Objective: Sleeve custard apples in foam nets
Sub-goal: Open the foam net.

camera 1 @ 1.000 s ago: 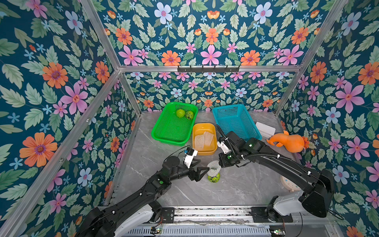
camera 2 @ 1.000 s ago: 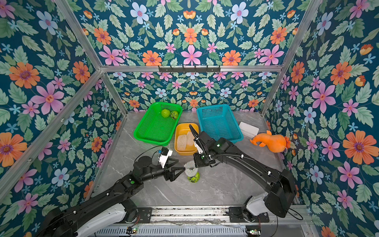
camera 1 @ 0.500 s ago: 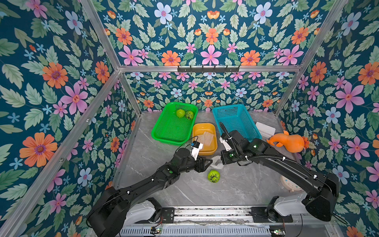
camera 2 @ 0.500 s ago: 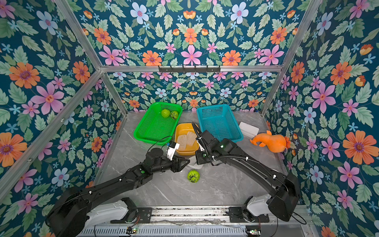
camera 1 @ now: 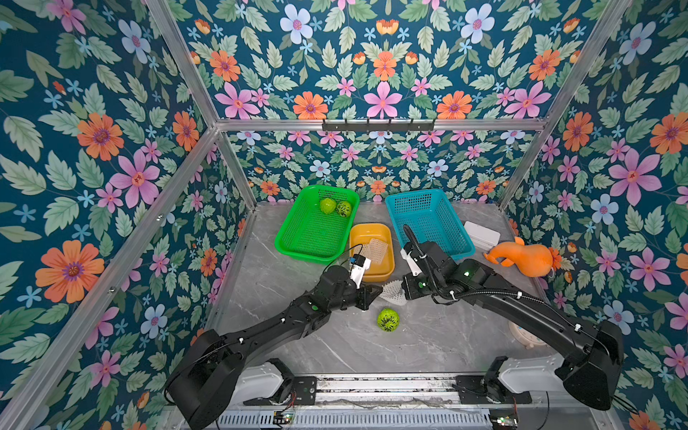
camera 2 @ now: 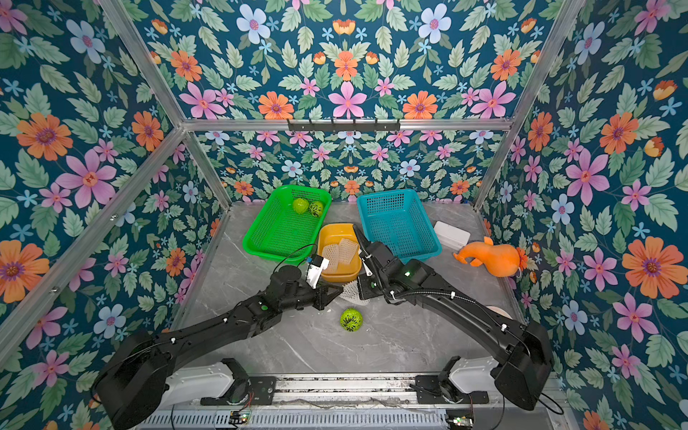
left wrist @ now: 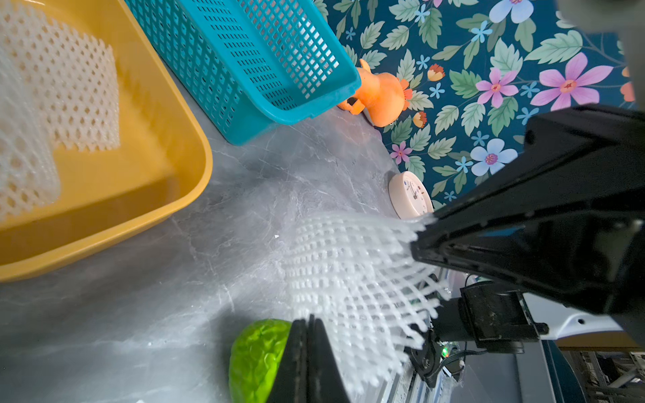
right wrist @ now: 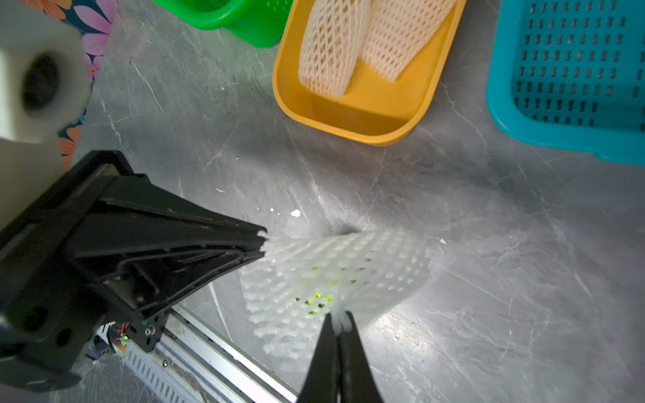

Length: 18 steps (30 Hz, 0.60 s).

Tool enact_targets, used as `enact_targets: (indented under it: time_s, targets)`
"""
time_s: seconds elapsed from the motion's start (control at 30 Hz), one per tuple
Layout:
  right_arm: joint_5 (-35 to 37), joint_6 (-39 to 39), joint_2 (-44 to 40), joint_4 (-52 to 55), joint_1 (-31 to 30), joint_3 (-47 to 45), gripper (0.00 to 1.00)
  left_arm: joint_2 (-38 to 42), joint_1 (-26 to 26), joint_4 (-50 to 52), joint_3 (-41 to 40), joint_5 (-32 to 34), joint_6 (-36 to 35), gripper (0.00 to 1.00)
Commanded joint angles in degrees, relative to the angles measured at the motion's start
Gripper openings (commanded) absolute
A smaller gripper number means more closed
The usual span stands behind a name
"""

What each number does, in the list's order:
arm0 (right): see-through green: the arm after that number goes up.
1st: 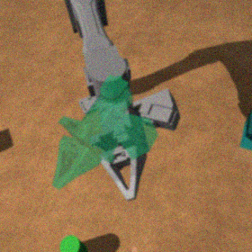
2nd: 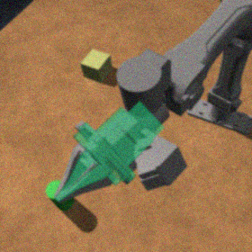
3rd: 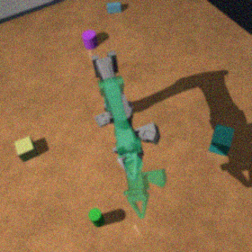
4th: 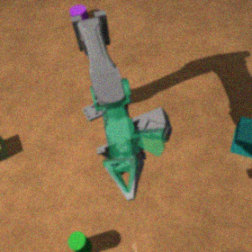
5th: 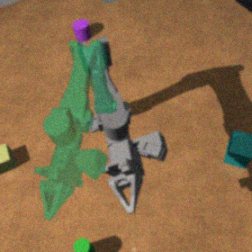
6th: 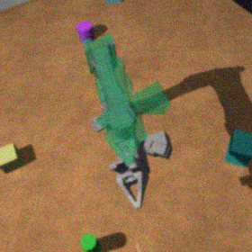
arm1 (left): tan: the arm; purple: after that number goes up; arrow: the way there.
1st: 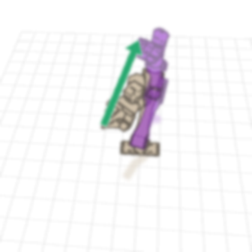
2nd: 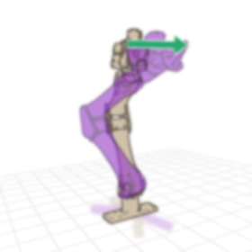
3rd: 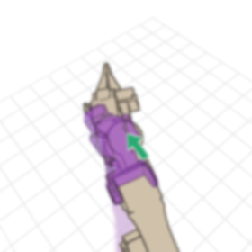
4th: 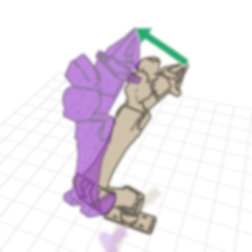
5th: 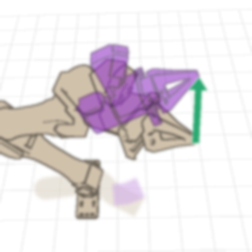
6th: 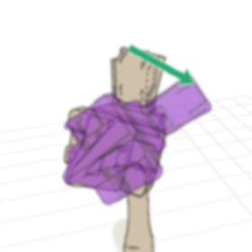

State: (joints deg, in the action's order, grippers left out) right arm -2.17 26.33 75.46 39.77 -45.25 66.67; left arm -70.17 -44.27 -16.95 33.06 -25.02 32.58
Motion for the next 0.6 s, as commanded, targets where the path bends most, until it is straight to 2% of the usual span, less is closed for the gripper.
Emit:
enact_targets:
  time_s: [0.0,0.1,0.2,0.3,0.43,0.47,0.57]
  targets:
    - [2.6,-1.1,-0.6,-1.4,0.0,-0.2,0.00,0.5,0.1,1.5,0.5,2.4,-1.6,0.00]
    - [4.5,-1.8,-0.9,0.4,0.0,-0.7,0.00,2.6,0.8,7.3,0.9,11.8,-3.0,0.00]
    - [4.2,-2.0,-0.8,0.9,0.2,-1.2,0.00,5.0,1.0,7.8,0.2,16.5,-3.4,0.00]
    - [2.6,-1.7,0.2,0.2,0.2,-1.0,0.00,5.7,1.0,5.7,-0.3,16.3,-3.1,0.00]
    - [-1.8,-1.6,1.0,-2.5,0.2,-0.1,0.00,4.1,0.9,2.8,0.0,12.0,-3.2,0.00]
    - [-3.3,-1.6,1.0,-3.0,0.2,0.3,0.06,3.6,1.0,2.6,0.2,11.1,-3.4,0.00]
    - [-6.8,-1.8,0.8,-3.5,0.2,1.5,0.44,3.1,1.0,1.9,0.1,10.0,-4.9,0.00]
